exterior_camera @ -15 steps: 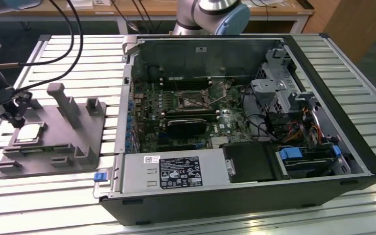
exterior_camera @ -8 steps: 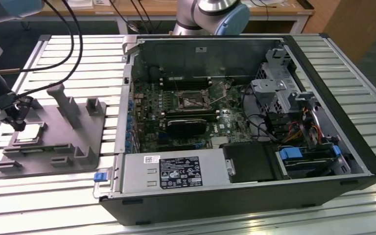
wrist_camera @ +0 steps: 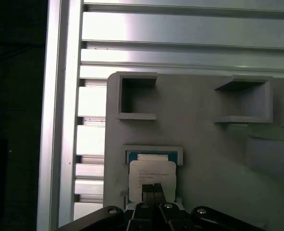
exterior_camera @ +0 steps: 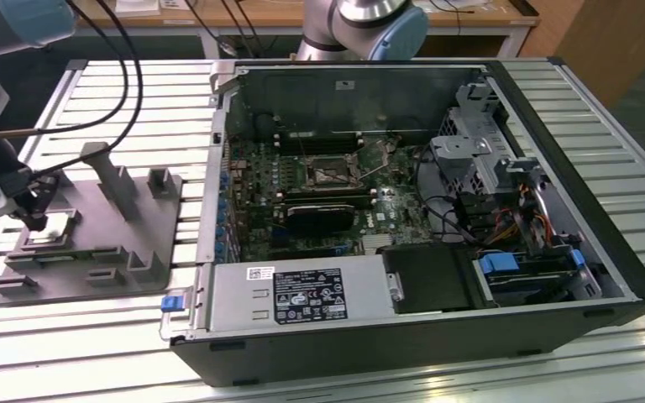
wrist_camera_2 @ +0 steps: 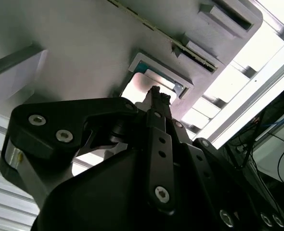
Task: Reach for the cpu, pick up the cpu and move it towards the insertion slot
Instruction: 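Pick up the cpu and move it towards the insertion slot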
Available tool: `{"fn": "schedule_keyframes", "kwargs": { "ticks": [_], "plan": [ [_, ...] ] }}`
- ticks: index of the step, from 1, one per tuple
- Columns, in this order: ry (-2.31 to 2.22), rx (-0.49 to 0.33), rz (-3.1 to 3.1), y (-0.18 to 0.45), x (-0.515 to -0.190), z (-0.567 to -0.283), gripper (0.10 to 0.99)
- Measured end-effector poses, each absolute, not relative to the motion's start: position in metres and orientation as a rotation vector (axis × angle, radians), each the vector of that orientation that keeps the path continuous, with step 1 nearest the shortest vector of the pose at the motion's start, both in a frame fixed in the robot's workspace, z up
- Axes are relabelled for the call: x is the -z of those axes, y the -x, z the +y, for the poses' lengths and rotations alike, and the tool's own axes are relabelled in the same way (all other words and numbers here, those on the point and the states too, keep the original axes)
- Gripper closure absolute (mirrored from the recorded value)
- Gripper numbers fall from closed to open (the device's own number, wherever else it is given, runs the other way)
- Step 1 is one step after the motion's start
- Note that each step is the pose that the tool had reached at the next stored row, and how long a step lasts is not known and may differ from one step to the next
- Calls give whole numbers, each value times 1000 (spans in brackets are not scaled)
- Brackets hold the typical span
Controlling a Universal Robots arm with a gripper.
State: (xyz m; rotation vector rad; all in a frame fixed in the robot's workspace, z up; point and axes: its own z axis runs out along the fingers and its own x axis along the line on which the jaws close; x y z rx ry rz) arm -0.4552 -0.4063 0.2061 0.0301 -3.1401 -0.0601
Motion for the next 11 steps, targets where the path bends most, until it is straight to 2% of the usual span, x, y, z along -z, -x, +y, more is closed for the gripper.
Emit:
{"fn": "schedule_keyframes", "kwargs": {
  "ticks": [11],
  "plan": [
    [-30, 59, -3140, 456, -202, -406, 973]
  ]
}}
